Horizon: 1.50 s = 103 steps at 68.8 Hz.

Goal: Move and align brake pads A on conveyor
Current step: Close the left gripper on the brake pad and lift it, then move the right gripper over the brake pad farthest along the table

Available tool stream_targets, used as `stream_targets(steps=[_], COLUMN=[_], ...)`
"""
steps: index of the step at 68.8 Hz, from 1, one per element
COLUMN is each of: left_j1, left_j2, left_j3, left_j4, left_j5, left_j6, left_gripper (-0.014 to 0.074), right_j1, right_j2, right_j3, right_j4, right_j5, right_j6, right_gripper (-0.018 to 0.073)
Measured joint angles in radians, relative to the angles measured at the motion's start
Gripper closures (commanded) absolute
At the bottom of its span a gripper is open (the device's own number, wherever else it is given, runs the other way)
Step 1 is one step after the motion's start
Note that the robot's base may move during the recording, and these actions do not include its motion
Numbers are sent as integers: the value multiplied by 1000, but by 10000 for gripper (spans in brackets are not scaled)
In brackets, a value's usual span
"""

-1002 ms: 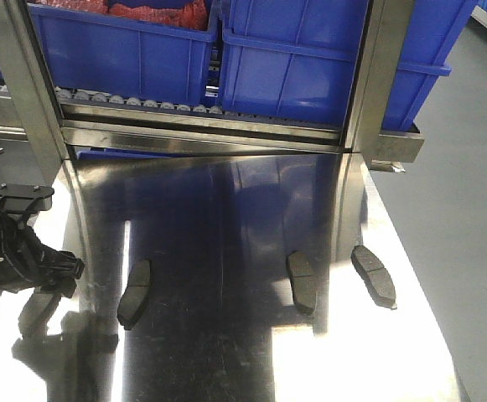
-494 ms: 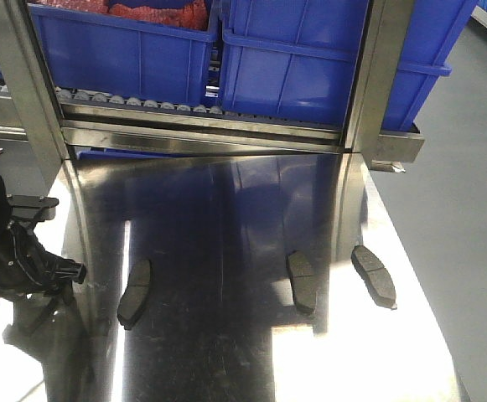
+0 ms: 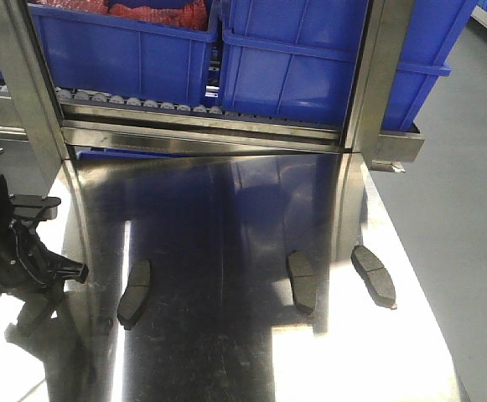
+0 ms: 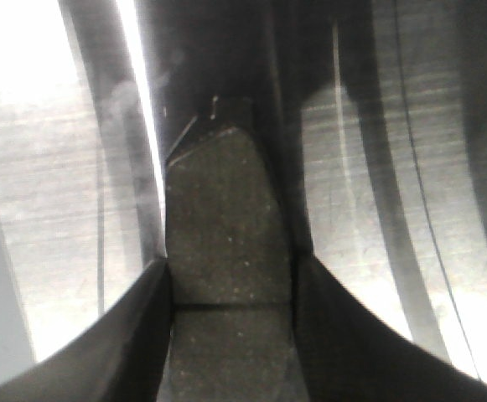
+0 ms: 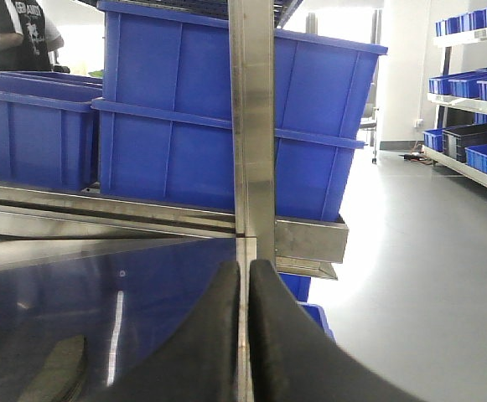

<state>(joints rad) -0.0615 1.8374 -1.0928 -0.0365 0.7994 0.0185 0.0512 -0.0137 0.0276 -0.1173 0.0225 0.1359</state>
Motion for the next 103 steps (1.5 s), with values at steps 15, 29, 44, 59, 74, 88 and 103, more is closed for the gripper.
stream_targets(steps=[15, 29, 44, 59, 74, 88, 103], left_j1=[0, 0, 0, 0, 0, 0, 0], left_j2=[-8, -117, -283, -497, -811, -1116, -1315], left_j3=[0, 3, 47, 215, 414, 549, 638], left_j4=[4, 8, 8, -12, -15, -31, -65], left_j5=[11, 13, -9, -87, -167, -185, -184], left_j6=[18, 20, 19, 18, 18, 18, 18], left_gripper=[605, 604, 604, 604, 604, 604, 604], right_j1=[0, 0, 0, 0, 0, 0, 0], right_j2=[0, 0, 0, 0, 0, 0, 0], right_j3=[0, 0, 0, 0, 0, 0, 0], right_j4=[0, 0, 0, 0, 0, 0, 0], right_j5=[0, 0, 0, 0, 0, 0, 0], right_j6=[0, 0, 0, 0, 0, 0, 0], right_gripper=[545, 545, 545, 545, 545, 545, 545])
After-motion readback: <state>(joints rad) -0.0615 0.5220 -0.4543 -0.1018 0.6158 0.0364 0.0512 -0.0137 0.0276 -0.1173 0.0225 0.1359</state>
